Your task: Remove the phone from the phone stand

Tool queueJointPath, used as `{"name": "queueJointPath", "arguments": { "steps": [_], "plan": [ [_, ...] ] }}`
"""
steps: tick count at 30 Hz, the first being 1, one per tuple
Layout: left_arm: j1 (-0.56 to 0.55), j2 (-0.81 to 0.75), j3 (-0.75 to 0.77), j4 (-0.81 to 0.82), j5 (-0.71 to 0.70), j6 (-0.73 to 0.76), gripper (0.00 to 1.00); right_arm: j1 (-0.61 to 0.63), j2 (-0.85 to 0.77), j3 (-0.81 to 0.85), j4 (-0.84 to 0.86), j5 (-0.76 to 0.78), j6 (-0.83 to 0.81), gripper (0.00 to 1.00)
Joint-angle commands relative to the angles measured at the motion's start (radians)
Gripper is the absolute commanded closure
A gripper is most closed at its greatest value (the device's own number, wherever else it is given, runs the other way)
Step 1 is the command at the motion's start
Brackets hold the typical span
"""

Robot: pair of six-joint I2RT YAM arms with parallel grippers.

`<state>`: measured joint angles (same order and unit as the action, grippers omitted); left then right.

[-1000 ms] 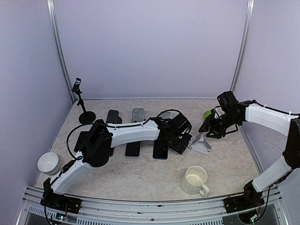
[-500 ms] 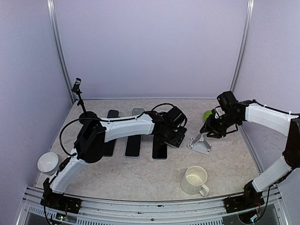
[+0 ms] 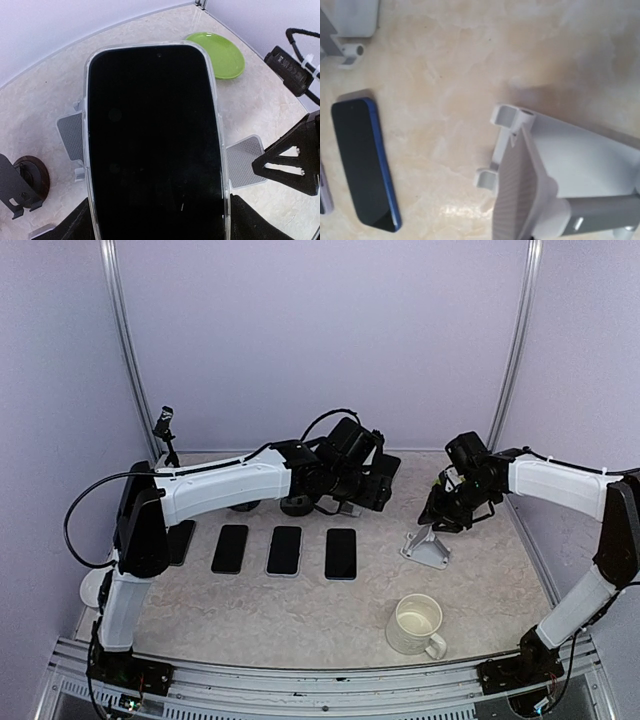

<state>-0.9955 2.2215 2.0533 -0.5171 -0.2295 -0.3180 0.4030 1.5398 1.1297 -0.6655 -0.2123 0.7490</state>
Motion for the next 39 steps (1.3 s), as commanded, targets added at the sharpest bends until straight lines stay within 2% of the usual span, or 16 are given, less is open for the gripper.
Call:
{"name": "queueJointPath", "arguments": {
  "steps": [1,3,6,10,12,16,24,29,33,39],
  "plan": [
    [-0.001,-0.091,-0.028,0.091,-0.038,-0.008,0.61,0.027,0.033,0.039,-0.050,0.058,-0.015,0.62],
    [0.000,-0.104,-0.030,0.089,-0.044,-0.009,0.61,0.031,0.046,0.035,-0.062,0.065,-0.016,0.64],
    [0.003,-0.120,-0.035,0.095,-0.050,-0.012,0.61,0.031,0.054,0.023,-0.068,0.068,-0.026,0.73],
    [0.011,-0.138,-0.044,0.095,-0.047,-0.020,0.62,0.031,0.055,0.063,-0.085,0.106,-0.073,0.95],
    [0.020,-0.152,-0.060,0.103,-0.039,-0.031,0.62,0.030,0.068,0.106,-0.095,0.126,-0.125,1.00],
    [0.047,-0.186,-0.111,0.127,-0.017,-0.046,0.62,0.023,0.121,0.195,-0.109,0.130,-0.270,1.00],
    [0.090,-0.245,-0.187,0.154,-0.003,-0.084,0.62,0.014,0.235,0.386,-0.111,-0.052,-0.592,1.00],
    [0.114,-0.275,-0.238,0.180,0.016,-0.103,0.62,0.014,0.273,0.486,-0.116,0.030,-0.757,1.00],
    [0.128,-0.282,-0.254,0.186,0.021,-0.109,0.63,0.014,0.278,0.491,-0.085,0.102,-0.895,1.00],
    [0.142,-0.281,-0.261,0.190,0.030,-0.113,0.62,0.017,0.274,0.454,-0.064,0.116,-1.104,1.00]
  ]
}}
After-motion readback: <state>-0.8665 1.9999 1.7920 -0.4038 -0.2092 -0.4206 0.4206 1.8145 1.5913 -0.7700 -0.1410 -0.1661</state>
